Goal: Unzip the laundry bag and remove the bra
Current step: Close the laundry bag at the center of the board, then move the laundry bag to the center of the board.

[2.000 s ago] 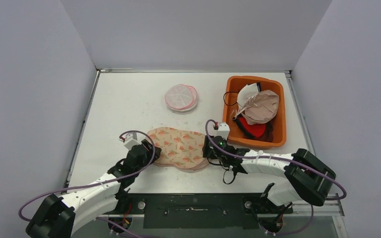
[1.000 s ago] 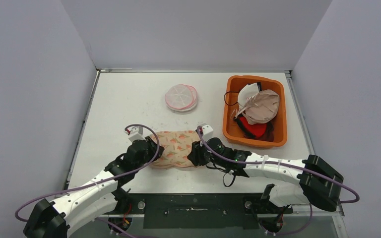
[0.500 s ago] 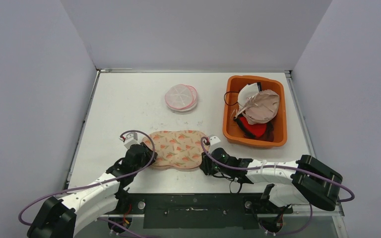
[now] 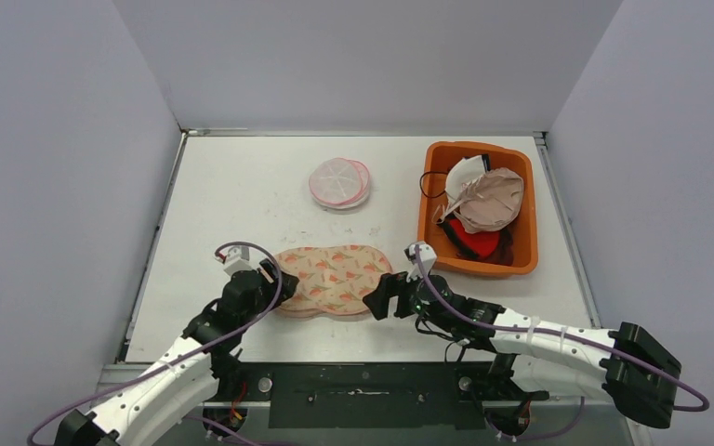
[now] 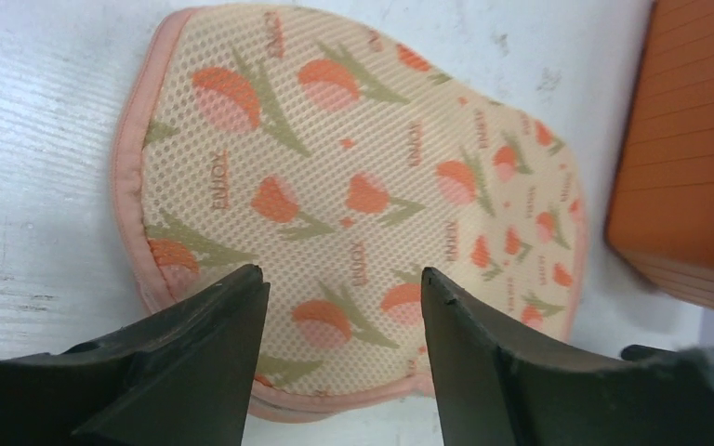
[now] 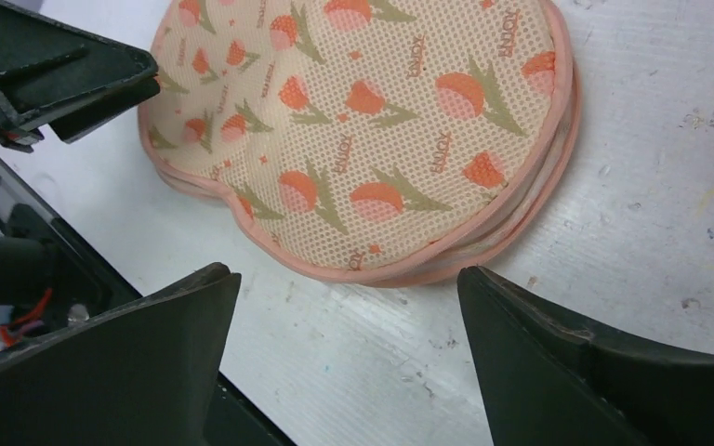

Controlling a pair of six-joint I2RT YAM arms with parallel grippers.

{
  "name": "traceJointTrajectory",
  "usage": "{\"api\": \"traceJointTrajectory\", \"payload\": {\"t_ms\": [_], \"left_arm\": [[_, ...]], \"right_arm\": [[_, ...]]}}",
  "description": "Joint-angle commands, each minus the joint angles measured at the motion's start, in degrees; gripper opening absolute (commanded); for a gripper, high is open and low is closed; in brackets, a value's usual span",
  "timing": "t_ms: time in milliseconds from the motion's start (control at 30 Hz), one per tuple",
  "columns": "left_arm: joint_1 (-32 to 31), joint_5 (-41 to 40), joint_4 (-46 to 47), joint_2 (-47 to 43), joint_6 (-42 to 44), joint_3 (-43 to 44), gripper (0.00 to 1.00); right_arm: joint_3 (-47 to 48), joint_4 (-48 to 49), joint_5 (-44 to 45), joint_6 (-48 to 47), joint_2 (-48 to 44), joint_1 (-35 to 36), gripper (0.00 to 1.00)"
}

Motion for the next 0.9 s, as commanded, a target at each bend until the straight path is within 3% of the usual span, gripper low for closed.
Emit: {"api": "traceJointTrajectory", "payload": {"t_ms": [0,200,533,667,867], "left_arm": [[0.39,-0.56,-10.11,-7.35,-0.97,5.6,0.61],[0.39,-3.05,-18.87,-14.68,-4.61,6.85,0.65],[0.36,-0.92,-20.82,-17.89,-6.74,4.84,0.65],[0.39,-0.71,-20.41,-17.79,-6.91,5.35,0.65],[0.38,-0.48,-20.37,-17.92,-6.96,6.49,0.65]], "right_arm": [[0.15,-0.69,4.29,10.63,-1.36,-0.16,0.94],[2.18,-1.27,8.0,19.38,4.85,-2.91,0.97],[4.88,2.11,7.66,24.97,18.29,-6.14,0.91],[5.56,4.25,6.64,26.49,22.59,-6.11,0.78],[6.65,5.71,7.64,28.45,26.2,-5.59,0.43]]}}
